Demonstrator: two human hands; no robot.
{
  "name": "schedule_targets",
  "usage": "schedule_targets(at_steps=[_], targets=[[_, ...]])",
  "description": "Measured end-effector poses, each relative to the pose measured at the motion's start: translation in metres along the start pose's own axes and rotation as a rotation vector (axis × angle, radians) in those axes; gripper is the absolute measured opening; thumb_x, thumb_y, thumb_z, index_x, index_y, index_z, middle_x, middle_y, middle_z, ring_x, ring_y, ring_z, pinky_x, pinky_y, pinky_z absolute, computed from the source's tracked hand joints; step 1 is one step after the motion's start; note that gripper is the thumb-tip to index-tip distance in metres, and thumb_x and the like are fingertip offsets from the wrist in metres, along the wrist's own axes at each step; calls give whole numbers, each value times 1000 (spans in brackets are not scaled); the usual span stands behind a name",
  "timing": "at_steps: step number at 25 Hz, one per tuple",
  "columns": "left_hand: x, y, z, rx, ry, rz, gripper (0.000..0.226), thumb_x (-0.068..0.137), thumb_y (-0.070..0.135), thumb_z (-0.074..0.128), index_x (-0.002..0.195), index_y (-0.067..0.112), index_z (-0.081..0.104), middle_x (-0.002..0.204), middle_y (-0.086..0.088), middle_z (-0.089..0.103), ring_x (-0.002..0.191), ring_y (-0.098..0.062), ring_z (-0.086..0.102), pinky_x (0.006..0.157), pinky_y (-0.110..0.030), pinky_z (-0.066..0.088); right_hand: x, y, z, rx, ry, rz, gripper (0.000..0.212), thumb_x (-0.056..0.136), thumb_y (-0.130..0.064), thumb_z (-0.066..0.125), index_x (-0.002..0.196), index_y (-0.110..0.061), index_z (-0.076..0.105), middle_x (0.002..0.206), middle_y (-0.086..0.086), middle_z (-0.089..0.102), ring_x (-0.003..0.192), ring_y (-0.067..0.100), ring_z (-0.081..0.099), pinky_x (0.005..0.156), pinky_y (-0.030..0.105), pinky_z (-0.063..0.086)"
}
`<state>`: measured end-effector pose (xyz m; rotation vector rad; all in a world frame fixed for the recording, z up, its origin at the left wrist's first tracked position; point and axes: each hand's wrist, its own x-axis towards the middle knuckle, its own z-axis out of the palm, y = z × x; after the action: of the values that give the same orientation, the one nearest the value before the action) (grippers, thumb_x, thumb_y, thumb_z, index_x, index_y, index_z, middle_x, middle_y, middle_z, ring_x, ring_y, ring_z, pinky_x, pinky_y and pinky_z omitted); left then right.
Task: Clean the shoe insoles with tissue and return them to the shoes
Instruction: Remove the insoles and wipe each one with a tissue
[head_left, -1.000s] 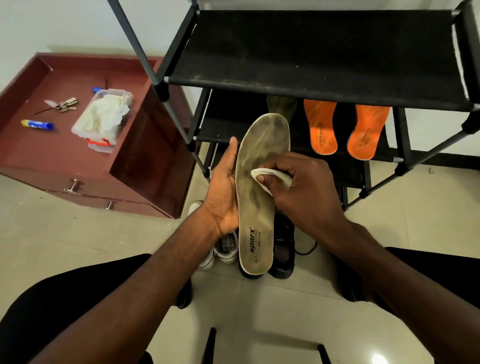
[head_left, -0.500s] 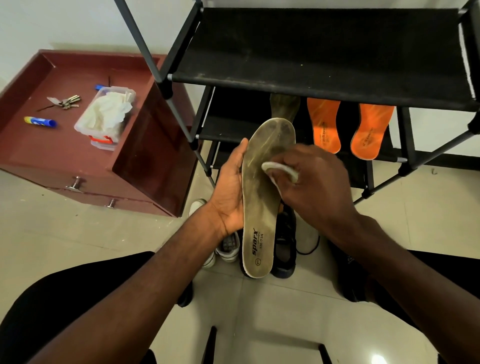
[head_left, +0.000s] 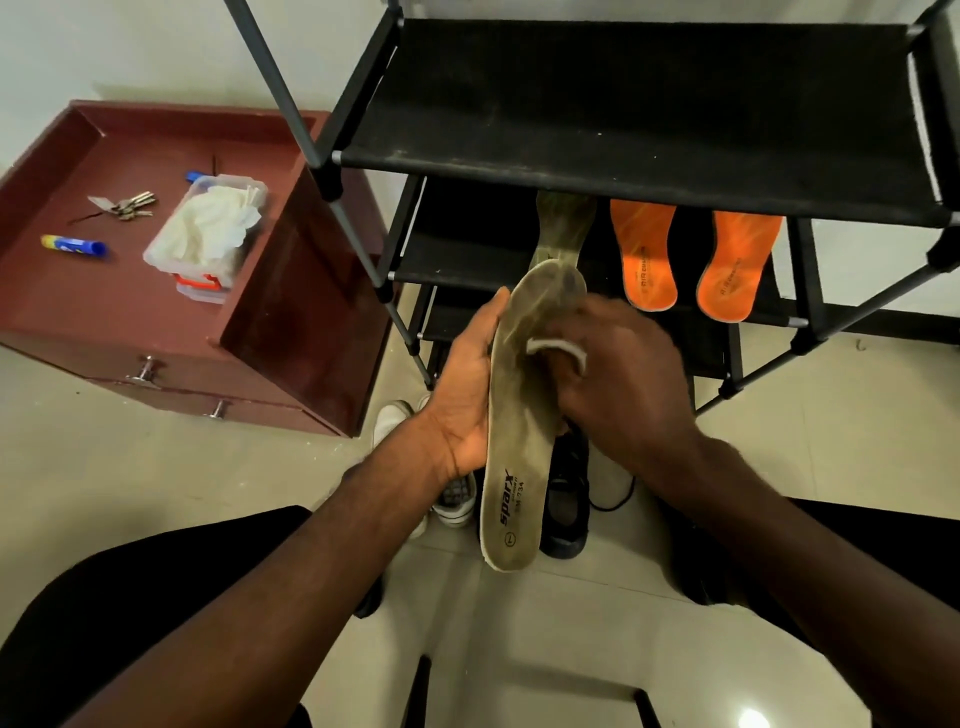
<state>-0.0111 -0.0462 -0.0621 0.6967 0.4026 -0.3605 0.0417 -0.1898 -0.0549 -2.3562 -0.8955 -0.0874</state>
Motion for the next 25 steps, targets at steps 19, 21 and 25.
schedule_targets(at_steps=[19,21,25], targets=[[0,0,-10,-11,66,30,63,98,63,51,124,8,68,103,-12,69,100,-26,66,100,-42,48,-21,-35,10,99,-145,-65,13,88,-18,73,100,-21,78,95,-6,68,79,13,64,64,32,55],[1,-3,-13,-30,76,35,62,99,62,50,127,9,66,106,-11,68,103,-25,65,102,-43,46,-18,-27,6,41,-138,-54,15,89,-20,74,104,-23,78,99,-7,69,81,13,65,66,32,55],[3,-1,-11,-46,18,44,61,101,62,46,127,10,66,110,-11,68,109,-26,62,103,-43,46,-6,-19,3,77,-6,73,14,93,-20,71,104,-23,78,100,-6,72,82,11,65,66,24,53]])
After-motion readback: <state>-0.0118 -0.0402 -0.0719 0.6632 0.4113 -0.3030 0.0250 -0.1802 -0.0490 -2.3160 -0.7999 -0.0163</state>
